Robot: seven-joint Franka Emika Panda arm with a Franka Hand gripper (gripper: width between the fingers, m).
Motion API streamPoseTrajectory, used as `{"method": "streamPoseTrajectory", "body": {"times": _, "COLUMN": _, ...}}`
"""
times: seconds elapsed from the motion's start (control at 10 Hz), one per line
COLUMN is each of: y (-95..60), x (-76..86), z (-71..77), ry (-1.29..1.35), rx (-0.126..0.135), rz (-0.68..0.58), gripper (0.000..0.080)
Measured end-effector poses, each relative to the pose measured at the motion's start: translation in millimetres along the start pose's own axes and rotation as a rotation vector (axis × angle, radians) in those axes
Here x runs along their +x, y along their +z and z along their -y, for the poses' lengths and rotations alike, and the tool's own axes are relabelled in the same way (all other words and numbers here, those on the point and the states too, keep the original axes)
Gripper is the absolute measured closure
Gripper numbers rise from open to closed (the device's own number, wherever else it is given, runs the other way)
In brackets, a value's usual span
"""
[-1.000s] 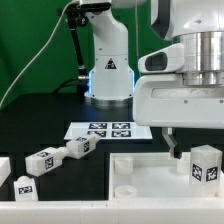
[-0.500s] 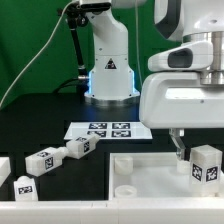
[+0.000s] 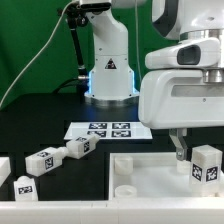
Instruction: Assemble one leg
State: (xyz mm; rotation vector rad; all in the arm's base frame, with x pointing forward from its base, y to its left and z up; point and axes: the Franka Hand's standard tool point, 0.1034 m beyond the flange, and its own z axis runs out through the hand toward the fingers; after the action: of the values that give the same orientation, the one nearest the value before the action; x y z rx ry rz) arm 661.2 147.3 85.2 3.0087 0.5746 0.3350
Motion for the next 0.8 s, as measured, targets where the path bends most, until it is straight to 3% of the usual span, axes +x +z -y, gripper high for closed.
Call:
{"method": "streamPoseTrajectory", "body": {"times": 0.2, "y": 0.1, "x": -0.1, "z": -0.5, "ry": 0.017, "rx": 0.000, "rz": 0.000, "gripper": 0.0517}}
{"method": "streamPoseTrajectory", "body": {"times": 0.5, "y": 0.0, "x": 0.0, "z": -0.8, "ry": 0.075, "rx": 0.000, "rz": 0.000, "gripper": 0.0516}}
{"method": "streamPoseTrajectory", "body": {"times": 0.8, "y": 0.1, "x": 0.1, "z": -3.9, "ry": 0.421, "rx": 0.010, "rz": -0.001, "gripper": 0.0516}}
